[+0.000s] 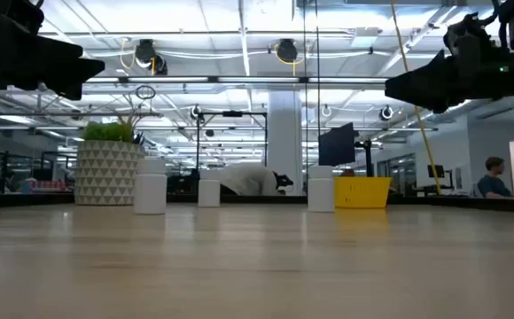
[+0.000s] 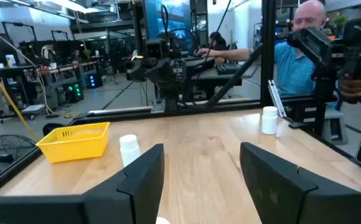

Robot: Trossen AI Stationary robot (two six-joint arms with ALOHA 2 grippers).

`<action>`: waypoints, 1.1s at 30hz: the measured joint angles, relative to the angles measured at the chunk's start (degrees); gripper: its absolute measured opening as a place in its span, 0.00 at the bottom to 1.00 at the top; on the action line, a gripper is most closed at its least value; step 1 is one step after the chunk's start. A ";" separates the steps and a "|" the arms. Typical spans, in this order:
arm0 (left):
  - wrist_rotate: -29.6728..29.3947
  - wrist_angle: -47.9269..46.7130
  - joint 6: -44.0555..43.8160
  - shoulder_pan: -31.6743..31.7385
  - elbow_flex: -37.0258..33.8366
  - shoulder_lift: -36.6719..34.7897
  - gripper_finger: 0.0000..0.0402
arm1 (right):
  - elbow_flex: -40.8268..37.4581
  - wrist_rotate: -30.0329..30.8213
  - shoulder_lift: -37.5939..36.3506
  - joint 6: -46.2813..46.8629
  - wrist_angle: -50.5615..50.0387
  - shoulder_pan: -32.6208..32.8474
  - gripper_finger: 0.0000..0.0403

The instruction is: Pick and place pill bottles into a basket

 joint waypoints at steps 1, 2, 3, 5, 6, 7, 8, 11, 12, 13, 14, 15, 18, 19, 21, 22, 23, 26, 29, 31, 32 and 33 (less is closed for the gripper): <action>0.00 -0.13 0.23 0.00 0.00 0.00 0.53 | 0.01 0.00 0.02 -0.69 0.08 -0.72 0.48; -0.02 -0.17 0.41 0.00 0.00 0.00 0.53 | 0.00 0.02 0.05 -1.08 -0.01 -1.44 0.48; -0.17 -0.30 0.43 0.00 0.00 0.00 0.53 | 0.00 0.02 0.05 -1.20 -0.05 -2.12 0.48; -0.43 -0.76 1.29 0.00 0.01 0.00 0.53 | 0.01 0.00 0.05 -0.29 -0.06 -3.30 0.48; -0.38 -0.98 2.05 0.00 0.03 -0.01 0.53 | 0.02 0.00 0.05 0.50 -0.05 -3.89 0.48; -0.20 -1.10 2.65 0.00 0.04 0.00 0.53 | 0.06 0.00 0.05 1.35 -0.07 -4.45 0.48; 0.02 -1.14 2.73 0.00 0.04 0.00 0.53 | 0.35 -0.02 0.05 2.20 -0.13 -4.95 0.48; -0.29 -1.13 1.63 -0.01 0.04 0.00 0.53 | 3.14 -0.31 0.39 4.25 -4.49 -5.97 0.48; -0.60 -1.18 1.02 0.00 0.04 0.00 0.53 | 4.59 -0.88 0.88 4.31 -9.01 -6.16 0.48; -1.09 -1.28 0.54 0.00 0.04 0.00 0.53 | 7.03 -1.35 1.73 3.89 -12.41 -6.29 0.48; -1.45 -1.29 0.00 0.00 0.04 0.00 0.53 | 9.93 -1.38 2.60 3.07 -14.82 -6.36 0.48; -1.69 -1.29 -0.20 0.00 0.04 0.00 0.53 | 12.87 -0.79 3.66 2.50 -16.69 -6.44 0.47; -2.31 -1.29 0.16 0.00 0.04 0.00 0.53 | 21.33 1.80 8.02 1.96 -23.71 -7.00 0.46; -2.79 -1.26 0.16 0.00 0.04 0.10 0.53 | 24.12 1.66 9.62 1.96 -26.73 -7.13 0.45; -3.61 -1.22 0.19 0.00 0.07 0.37 0.53 | 30.35 1.53 12.82 2.68 -31.40 -7.13 0.44; -4.04 -1.16 0.17 0.00 0.07 0.37 0.53 | 33.43 1.67 14.26 2.67 -33.67 -7.15 0.43; -4.24 -1.12 -0.03 0.00 0.07 0.39 0.53 | 36.14 1.76 15.88 2.18 -36.23 -7.16 0.43; -4.50 -1.11 0.01 0.00 0.07 0.48 0.53 | 41.58 3.32 20.78 -0.19 -41.04 -7.13 0.43; -4.54 -1.11 0.22 0.00 0.07 0.89 0.53 | 44.39 3.23 24.57 -3.53 -41.87 -7.11 0.47; -4.58 -1.06 0.22 0.00 0.07 1.00 0.53 | 45.86 3.24 27.10 -4.96 -41.81 -7.11 0.51; -4.59 -1.08 0.22 0.00 0.07 1.37 0.53 | 46.40 3.23 28.41 -5.21 -42.82 -7.11 0.53; -4.57 -1.11 0.22 0.00 0.09 1.61 0.53 | 46.98 3.22 29.81 -5.27 -44.27 -7.11 0.56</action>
